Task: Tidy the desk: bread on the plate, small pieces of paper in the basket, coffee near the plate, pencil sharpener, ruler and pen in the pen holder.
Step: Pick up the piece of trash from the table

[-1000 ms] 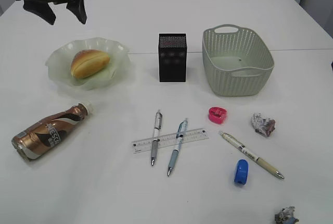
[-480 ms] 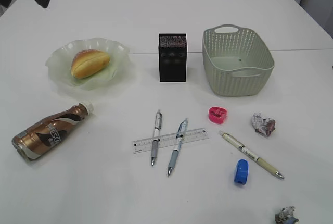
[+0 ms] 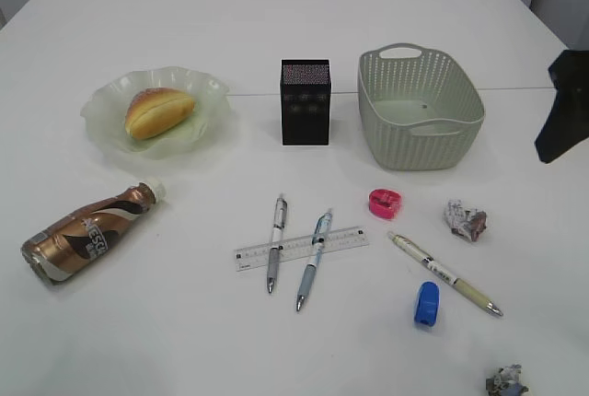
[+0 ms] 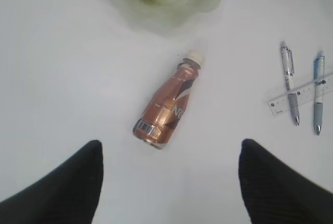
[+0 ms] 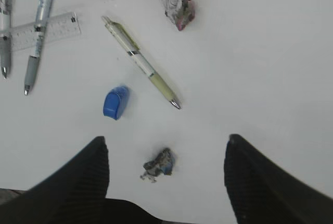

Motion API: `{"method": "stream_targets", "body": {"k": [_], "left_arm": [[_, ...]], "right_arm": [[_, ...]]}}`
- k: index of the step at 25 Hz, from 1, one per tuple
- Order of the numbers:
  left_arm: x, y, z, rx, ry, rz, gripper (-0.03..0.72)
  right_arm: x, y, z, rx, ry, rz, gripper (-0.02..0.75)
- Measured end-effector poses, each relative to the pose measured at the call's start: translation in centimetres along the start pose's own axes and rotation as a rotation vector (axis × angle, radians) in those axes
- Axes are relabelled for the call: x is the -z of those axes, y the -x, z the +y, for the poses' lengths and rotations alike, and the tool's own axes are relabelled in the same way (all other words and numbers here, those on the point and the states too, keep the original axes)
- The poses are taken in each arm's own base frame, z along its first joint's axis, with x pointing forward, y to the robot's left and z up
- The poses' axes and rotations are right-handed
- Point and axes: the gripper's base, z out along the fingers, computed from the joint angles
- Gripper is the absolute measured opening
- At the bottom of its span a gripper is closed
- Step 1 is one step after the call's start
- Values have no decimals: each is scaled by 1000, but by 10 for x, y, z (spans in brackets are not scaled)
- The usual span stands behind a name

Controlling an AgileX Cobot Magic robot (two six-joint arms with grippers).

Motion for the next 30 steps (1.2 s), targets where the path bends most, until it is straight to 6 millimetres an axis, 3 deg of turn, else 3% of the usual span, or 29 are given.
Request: {"method": "stream_targets", "body": {"k": [4, 9, 15, 20, 25, 30], "left_arm": [[26, -26, 2, -1, -3, -45, 585], [50, -40, 2, 23, -10, -110, 585], [57, -45, 3, 36, -12, -123, 585], [57, -45, 3, 44, -12, -123, 580], [57, -46, 1, 53, -34, -121, 578], [57, -46, -3, 65, -74, -117, 574]], "right_arm": [[-20, 11, 1, -27, 33, 20, 538], [-41, 22, -5, -27, 2, 26, 539], [-52, 36, -10, -15, -26, -148, 539], [-70, 17, -18, 9, -56, -297, 539], [-101, -4, -27, 38, -83, -379, 539], [-132, -4, -13, 99, -70, -342, 539]]}}
